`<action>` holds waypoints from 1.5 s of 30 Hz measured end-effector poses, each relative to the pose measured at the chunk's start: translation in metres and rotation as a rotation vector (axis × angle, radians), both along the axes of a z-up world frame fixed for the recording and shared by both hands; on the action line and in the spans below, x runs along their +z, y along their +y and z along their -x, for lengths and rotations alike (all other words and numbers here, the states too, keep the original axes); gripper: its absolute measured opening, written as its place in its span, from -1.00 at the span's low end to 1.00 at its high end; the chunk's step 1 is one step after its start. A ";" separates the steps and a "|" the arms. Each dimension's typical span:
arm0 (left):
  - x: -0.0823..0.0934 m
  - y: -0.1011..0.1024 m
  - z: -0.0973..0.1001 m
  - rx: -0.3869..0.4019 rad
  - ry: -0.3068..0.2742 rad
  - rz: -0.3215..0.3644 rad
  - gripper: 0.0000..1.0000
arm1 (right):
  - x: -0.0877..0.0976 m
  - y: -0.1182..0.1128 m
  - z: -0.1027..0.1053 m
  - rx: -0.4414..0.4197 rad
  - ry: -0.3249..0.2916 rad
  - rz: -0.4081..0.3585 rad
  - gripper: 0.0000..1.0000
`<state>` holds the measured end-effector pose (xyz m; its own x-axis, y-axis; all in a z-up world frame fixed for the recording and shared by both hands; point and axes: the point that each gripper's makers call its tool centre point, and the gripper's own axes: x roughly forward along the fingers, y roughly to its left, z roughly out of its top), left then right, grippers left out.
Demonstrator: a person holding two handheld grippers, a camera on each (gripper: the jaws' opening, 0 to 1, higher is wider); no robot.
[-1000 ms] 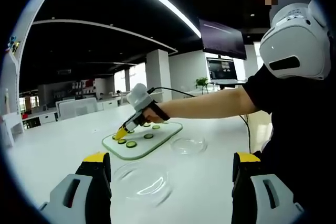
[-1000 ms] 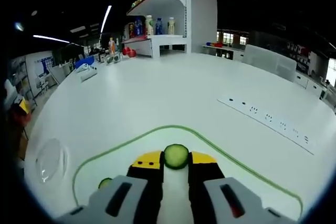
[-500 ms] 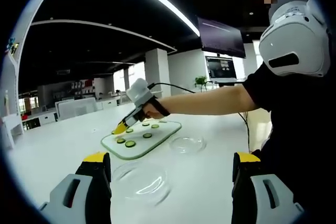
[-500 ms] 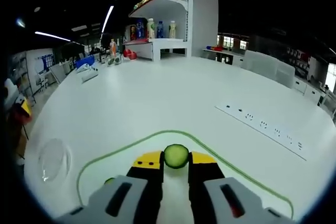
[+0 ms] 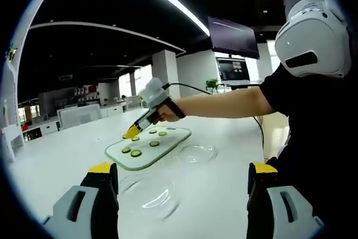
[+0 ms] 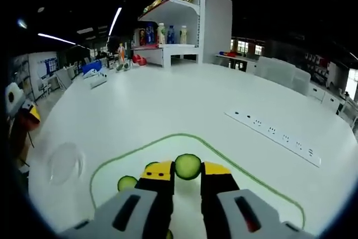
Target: Open the petri dish lid, add cucumber slices into the petri dish, and close the lid
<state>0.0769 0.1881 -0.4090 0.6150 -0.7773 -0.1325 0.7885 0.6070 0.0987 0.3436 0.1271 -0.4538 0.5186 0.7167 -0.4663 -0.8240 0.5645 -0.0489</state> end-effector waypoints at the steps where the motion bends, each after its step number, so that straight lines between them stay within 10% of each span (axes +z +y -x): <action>1: 0.000 -0.001 0.000 -0.001 0.000 -0.001 0.90 | 0.001 -0.002 0.003 0.001 -0.003 -0.002 -0.70; 27: -0.001 -0.025 0.001 -0.050 -0.004 -0.018 0.90 | 0.060 -0.060 0.091 0.106 -0.089 -0.082 -0.70; 45: -0.005 -0.035 0.006 -0.074 0.007 -0.030 0.90 | 0.047 -0.094 0.145 0.122 -0.074 -0.081 -0.70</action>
<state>0.0709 0.1528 -0.4138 0.5548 -0.8164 -0.1604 0.8320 0.5439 0.1097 0.1984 0.0329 -0.4065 0.4558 0.8103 -0.3682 -0.8827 0.4647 -0.0702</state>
